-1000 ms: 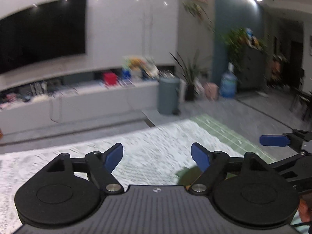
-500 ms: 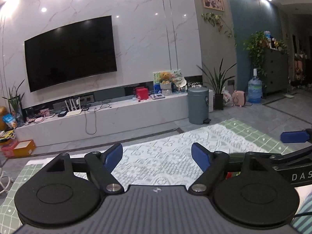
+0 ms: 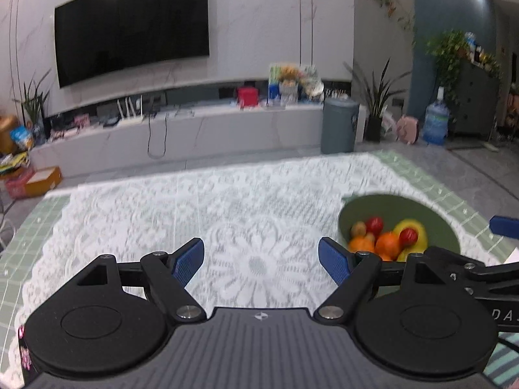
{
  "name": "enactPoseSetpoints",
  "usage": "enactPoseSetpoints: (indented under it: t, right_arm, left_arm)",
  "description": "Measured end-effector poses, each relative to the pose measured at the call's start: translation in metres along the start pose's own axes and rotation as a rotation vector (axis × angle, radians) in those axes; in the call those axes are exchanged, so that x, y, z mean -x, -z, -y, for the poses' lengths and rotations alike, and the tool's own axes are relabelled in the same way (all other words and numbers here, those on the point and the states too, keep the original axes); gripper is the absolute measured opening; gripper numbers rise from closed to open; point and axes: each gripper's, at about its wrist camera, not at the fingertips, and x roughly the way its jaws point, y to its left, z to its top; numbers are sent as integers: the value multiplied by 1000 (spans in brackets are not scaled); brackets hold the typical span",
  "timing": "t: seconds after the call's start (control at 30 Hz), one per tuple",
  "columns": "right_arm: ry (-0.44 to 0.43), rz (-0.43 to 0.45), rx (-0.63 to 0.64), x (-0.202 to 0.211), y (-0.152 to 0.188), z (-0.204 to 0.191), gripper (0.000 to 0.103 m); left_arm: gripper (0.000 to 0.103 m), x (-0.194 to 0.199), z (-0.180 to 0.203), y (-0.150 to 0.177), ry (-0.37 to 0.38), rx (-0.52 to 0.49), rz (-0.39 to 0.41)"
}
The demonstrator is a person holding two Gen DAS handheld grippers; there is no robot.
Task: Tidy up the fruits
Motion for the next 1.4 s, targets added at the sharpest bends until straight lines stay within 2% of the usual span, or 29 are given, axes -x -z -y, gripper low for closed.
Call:
enactPoseSetpoints:
  t: [0.2,0.63,1.4]
  right_arm:
    - [20,-48,17,-4,6,-3,99]
    - [8,-103,0,-10,8,-3,99]
    - [-4,-116,-4,-12,7,-3,99]
  left_arm:
    - [94,-5,-5,11,6,34,-66]
    - [94,3,1,12,-12,-13,-59]
    - [94,3,0,12,-27,-18,-72]
